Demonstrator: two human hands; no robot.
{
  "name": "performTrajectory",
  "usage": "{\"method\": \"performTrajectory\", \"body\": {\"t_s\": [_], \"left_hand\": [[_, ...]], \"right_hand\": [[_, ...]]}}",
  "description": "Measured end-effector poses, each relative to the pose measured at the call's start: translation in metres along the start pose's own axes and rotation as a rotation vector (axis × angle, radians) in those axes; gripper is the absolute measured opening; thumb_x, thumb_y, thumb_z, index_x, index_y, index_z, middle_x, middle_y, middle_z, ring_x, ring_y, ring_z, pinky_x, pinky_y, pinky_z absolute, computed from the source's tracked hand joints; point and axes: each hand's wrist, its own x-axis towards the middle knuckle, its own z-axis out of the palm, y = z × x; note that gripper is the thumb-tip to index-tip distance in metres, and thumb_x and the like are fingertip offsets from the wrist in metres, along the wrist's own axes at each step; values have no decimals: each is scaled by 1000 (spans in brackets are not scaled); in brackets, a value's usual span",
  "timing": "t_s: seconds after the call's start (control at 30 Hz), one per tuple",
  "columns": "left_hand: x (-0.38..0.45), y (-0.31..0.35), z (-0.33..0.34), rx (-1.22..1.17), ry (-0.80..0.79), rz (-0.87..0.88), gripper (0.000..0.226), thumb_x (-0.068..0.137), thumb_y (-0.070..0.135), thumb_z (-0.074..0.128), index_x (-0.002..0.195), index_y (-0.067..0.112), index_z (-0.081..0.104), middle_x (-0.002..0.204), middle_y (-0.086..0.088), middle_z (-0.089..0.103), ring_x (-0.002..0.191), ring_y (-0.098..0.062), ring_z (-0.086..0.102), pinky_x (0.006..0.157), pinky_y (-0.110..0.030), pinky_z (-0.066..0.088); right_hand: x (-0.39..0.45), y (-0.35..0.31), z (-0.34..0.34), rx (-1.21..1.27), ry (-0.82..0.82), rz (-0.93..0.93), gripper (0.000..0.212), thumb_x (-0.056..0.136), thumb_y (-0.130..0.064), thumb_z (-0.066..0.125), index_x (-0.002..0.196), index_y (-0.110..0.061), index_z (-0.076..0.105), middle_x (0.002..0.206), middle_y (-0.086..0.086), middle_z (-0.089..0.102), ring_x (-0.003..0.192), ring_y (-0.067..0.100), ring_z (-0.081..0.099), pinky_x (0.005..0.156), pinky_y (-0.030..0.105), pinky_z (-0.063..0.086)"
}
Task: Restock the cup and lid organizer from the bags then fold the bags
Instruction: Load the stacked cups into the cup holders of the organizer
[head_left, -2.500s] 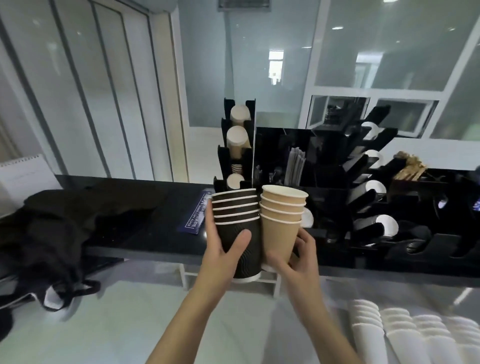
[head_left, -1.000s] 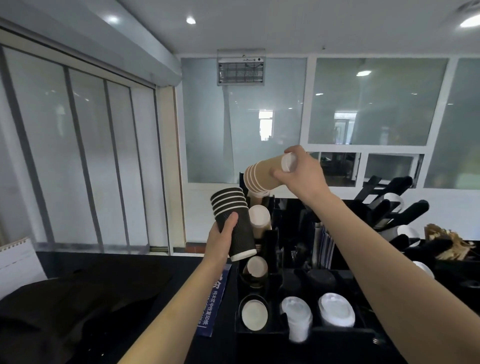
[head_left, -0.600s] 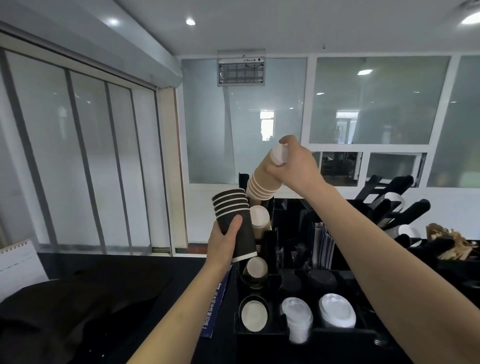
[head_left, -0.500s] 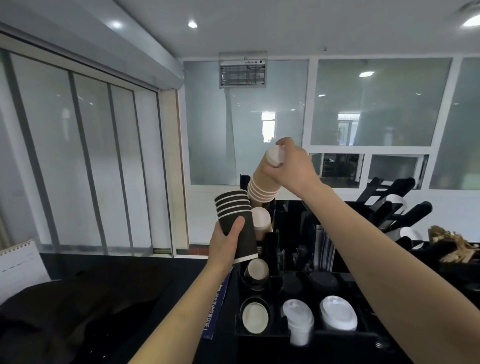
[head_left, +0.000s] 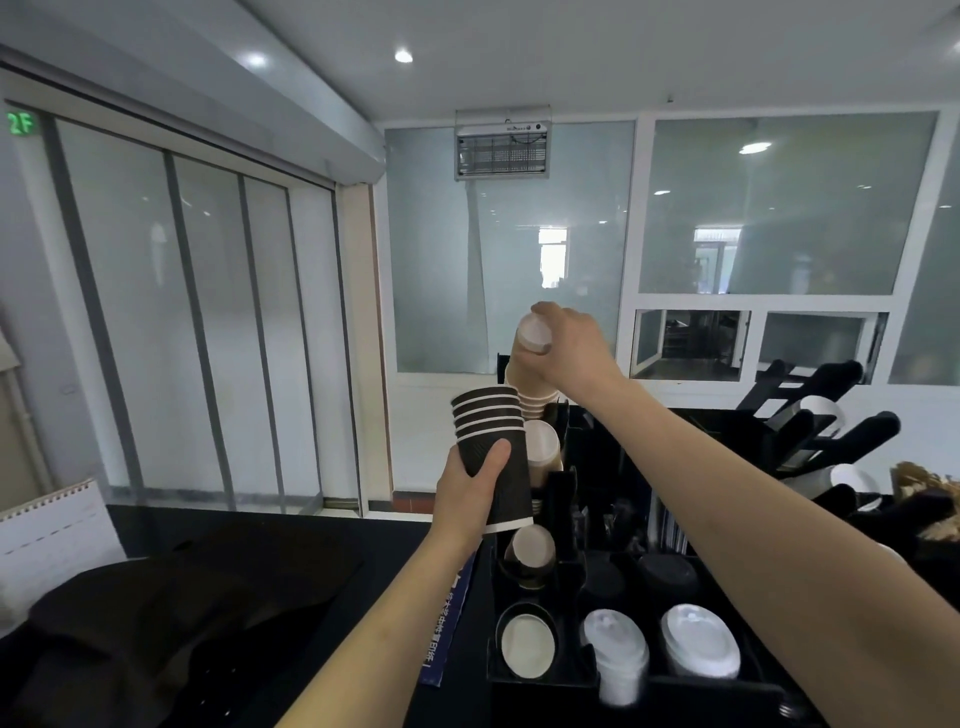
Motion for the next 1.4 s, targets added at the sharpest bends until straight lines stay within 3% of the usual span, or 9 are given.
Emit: {"method": "performTrajectory", "body": {"t_s": [0.2, 0.37, 0.57, 0.7, 0.87, 1.07, 1.23, 1.4], "left_hand": [[3, -3, -2, 22, -12, 13, 62, 90, 60, 67, 139, 26, 53, 122, 6, 67, 110, -11, 65, 86, -26, 53], [4, -3, -2, -6, -3, 21, 85, 68, 77, 66, 137, 28, 56, 121, 8, 70, 110, -10, 67, 88, -27, 55], [7, -6, -3, -34, -24, 1, 64, 86, 62, 68, 137, 26, 56, 122, 5, 69, 112, -14, 66, 92, -33, 56], [5, -4, -3, -37, -20, 6, 82, 70, 74, 67, 136, 28, 56, 122, 6, 70, 112, -14, 67, 95, -37, 57], [5, -2, -2, -55, -20, -16, 56, 90, 57, 68, 136, 26, 56, 123, 3, 69, 111, -14, 67, 86, -29, 55], [4, -1, -3, -40, -14, -42, 44, 94, 49, 64, 132, 29, 55, 121, 6, 67, 110, -13, 65, 88, -31, 55], [6, -2, -5, 3, -35, -28, 57, 90, 59, 66, 136, 28, 54, 123, 6, 67, 113, -14, 65, 97, -38, 55], [4, 2, -4, 25, -23, -30, 83, 69, 75, 65, 137, 28, 54, 123, 6, 67, 113, -13, 65, 99, -39, 55]], "right_hand": [[-3, 9, 16, 9, -33, 35, 71, 87, -43, 78, 147, -21, 48, 134, 9, 63, 115, 33, 58, 95, 48, 52], [2, 14, 20, 2, -31, 19, 74, 85, -42, 82, 148, -22, 48, 142, 6, 59, 120, 33, 56, 100, 49, 51], [-4, 26, 34, 39, -91, 3, 76, 86, -43, 80, 151, -22, 46, 147, 6, 56, 118, 32, 57, 103, 48, 48], [-11, 27, 37, 115, -86, 13, 69, 93, -56, 66, 150, -24, 43, 138, 6, 60, 111, 29, 63, 100, 48, 52], [-17, 36, 36, 128, -80, -23, 60, 100, -50, 61, 150, -24, 40, 136, 9, 60, 109, 27, 61, 99, 49, 53], [-19, 40, 40, 115, -65, -73, 59, 100, -51, 61, 149, -25, 41, 137, 6, 61, 108, 26, 62, 95, 50, 54], [-16, 42, 43, 86, -86, -96, 62, 99, -56, 58, 152, -29, 39, 142, 3, 58, 107, 23, 63, 95, 49, 54], [-11, 47, 43, 56, -111, -127, 66, 101, -53, 58, 158, -28, 37, 146, 6, 56, 116, 26, 61, 99, 49, 52]]}}
